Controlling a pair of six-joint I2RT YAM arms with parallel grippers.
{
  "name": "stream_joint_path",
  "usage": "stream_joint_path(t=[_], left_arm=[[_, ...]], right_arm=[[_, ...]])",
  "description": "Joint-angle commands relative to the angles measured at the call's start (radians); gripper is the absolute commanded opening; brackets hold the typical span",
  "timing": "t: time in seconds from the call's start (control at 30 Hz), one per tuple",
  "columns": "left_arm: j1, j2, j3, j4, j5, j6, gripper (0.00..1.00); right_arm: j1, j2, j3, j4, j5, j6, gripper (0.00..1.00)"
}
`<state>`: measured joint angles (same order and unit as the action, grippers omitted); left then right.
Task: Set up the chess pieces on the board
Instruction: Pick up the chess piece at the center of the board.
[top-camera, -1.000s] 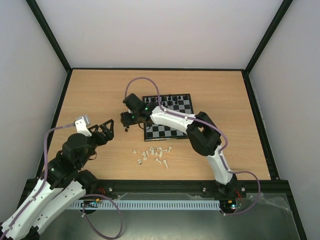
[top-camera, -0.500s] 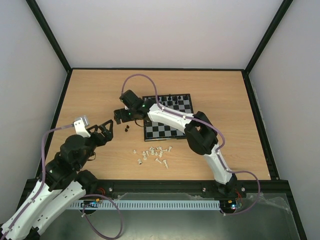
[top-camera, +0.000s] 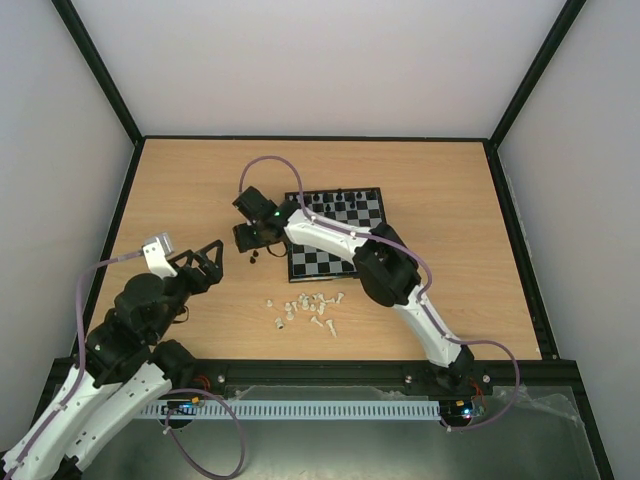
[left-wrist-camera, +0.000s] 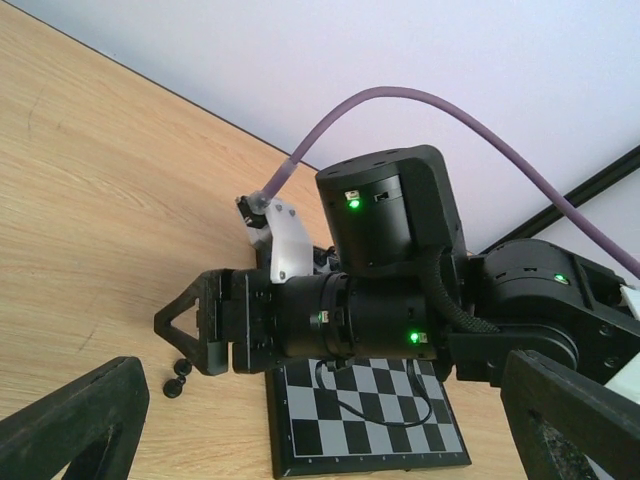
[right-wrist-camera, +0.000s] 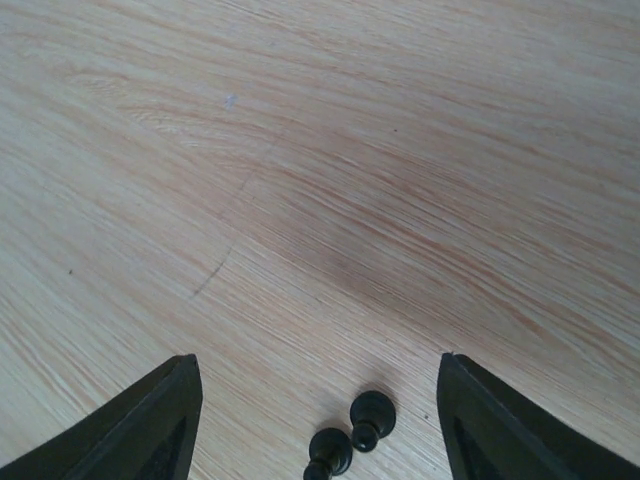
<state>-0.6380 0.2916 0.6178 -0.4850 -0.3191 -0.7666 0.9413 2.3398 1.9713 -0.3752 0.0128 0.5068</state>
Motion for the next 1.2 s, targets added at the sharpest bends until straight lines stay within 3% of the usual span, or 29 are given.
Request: stream_joint_path(t=[0.0,0.17,0.57,1.17], left_arm=[[0.003,-0.014,0.016,-0.002,-0.018,0.009,1.0],[0.003,-0.013,0.015,-0.002,-0.018,0.012,0.99],[0.003,-0.015,0.014,0.002,-0.017,0.015,1.0],[0.003,-0.019,0.01,0.003,-0.021,0.013,0.99]], right_arm=[[0.021,0.033,0.061,-0.085,0.043,0.004,0.62],[0.04,0.039,0.056,-0.119,0.088,0.009,0.52],[0.051,0.038,0.018,-0.15,0.158,0.027,0.39],[0.05,0.077,0.023,-0.166,0.15,0.027,0.29]])
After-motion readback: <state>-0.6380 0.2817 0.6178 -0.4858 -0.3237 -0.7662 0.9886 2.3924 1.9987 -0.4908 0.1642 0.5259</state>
